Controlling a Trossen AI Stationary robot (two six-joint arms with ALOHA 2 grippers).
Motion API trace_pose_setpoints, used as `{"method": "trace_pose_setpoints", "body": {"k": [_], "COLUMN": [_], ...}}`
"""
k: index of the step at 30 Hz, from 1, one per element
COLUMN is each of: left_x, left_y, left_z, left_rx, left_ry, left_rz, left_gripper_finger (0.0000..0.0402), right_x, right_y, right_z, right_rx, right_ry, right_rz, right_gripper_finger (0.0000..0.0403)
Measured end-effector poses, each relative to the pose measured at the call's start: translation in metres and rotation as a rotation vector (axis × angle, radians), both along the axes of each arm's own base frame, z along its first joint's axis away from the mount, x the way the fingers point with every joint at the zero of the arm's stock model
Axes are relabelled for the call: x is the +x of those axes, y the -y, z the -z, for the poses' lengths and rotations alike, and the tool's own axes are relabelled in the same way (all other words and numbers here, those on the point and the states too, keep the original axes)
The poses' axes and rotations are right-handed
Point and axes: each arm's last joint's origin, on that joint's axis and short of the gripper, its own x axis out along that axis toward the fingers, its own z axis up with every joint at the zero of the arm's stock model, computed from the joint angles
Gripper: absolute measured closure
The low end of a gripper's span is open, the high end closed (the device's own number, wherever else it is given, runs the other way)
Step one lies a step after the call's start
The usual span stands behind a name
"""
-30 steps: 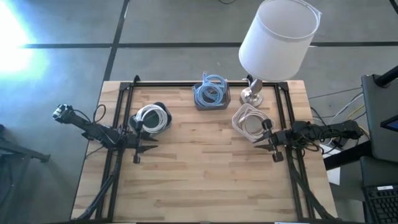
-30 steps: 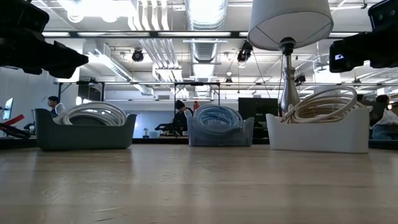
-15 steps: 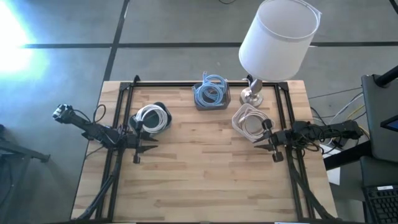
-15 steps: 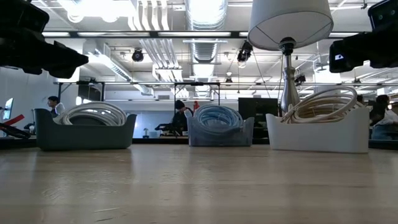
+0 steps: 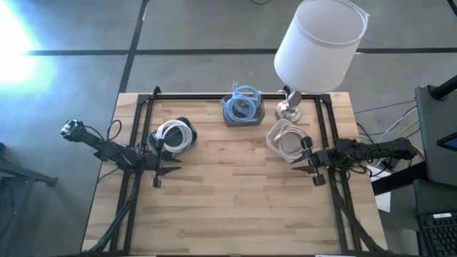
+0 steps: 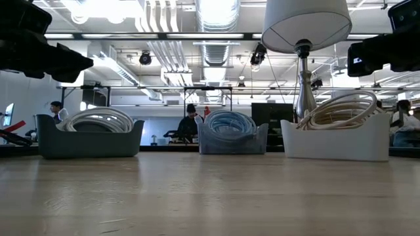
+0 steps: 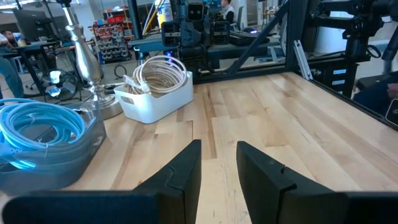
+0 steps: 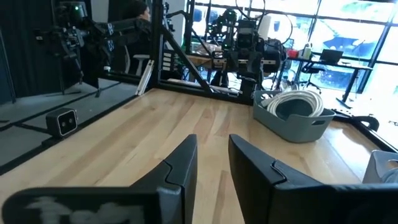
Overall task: Sort HDMI cables
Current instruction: Return to Home Position
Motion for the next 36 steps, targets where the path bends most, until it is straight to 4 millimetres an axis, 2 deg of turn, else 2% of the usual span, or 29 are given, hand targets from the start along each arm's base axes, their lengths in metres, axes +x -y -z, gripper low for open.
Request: {"method": "trace_pose_setpoints", "body": {"k": [15,36], "left_x": [0.0,0.0], "left_y": [0.0,0.0], "left_z": [0.0,-0.0001], "left_rx": [0.0,0.0], "left_ry": [0.0,0.0], "left_rz": [0.0,0.0], "left_gripper_finger": [0.0296,0.0296], "right_x": [0.0,0.0], "right_y": [0.0,0.0], "right_z": [0.0,0.0], "right_rx": [-0.008,-0.005], "right_ry": [0.002,0.001], "right_rz": [0.0,0.0], "right_gripper_finger": [0.0339,0.0314]}}
